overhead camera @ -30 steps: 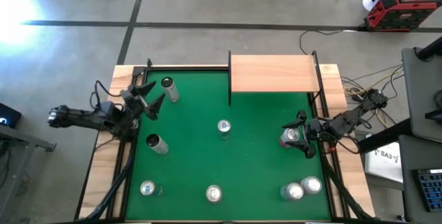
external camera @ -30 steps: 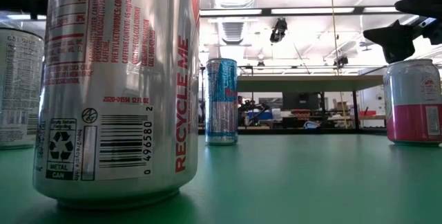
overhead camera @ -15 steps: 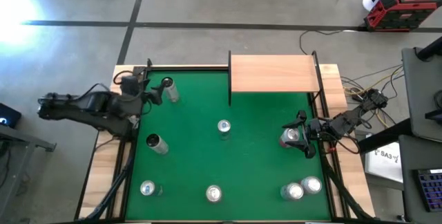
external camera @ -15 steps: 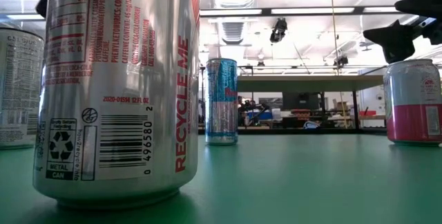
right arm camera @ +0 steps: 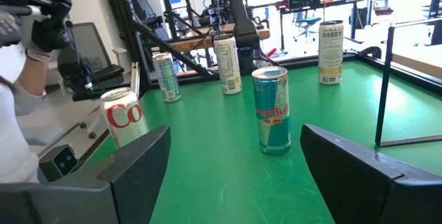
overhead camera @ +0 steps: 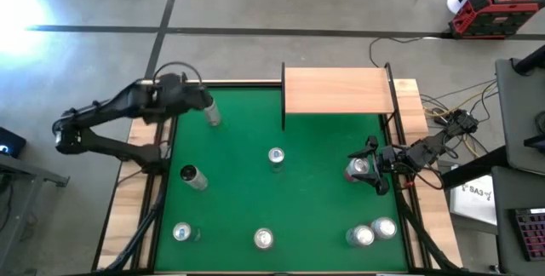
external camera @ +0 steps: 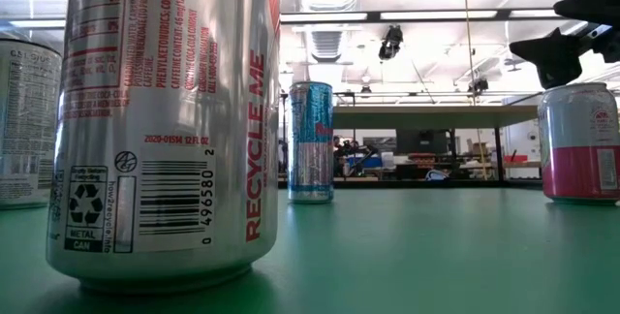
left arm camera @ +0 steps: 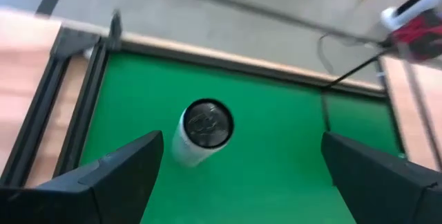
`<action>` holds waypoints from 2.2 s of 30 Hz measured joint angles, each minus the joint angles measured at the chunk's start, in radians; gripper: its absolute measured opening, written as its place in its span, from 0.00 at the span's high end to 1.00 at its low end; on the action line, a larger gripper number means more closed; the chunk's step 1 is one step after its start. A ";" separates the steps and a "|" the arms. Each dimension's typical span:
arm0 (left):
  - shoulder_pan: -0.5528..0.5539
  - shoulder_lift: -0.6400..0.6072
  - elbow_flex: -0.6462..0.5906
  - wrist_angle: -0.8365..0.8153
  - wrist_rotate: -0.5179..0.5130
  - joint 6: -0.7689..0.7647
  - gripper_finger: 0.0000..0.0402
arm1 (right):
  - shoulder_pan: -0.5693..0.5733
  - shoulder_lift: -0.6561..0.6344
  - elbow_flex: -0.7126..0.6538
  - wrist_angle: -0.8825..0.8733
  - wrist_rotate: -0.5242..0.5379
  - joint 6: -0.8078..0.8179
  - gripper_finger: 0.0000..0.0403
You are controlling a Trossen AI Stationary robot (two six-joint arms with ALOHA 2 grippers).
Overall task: Place canned beverage on shelf
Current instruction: Move the top white-yellow soda can to the center of the table
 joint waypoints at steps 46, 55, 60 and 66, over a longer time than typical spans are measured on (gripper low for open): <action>0.493 0.427 0.006 0.021 0.576 0.276 0.06 | 0.000 0.000 0.000 0.000 0.000 0.000 0.22; 0.493 0.428 -0.016 0.076 0.558 0.301 0.19 | 0.000 0.000 0.000 0.000 0.000 0.000 0.22; 0.493 0.428 -0.027 0.083 0.558 0.298 0.32 | 0.000 0.000 0.000 0.000 0.000 0.000 0.22; 0.490 0.428 -0.028 0.083 0.557 0.246 0.41 | 0.000 0.000 0.000 0.000 0.000 0.000 0.22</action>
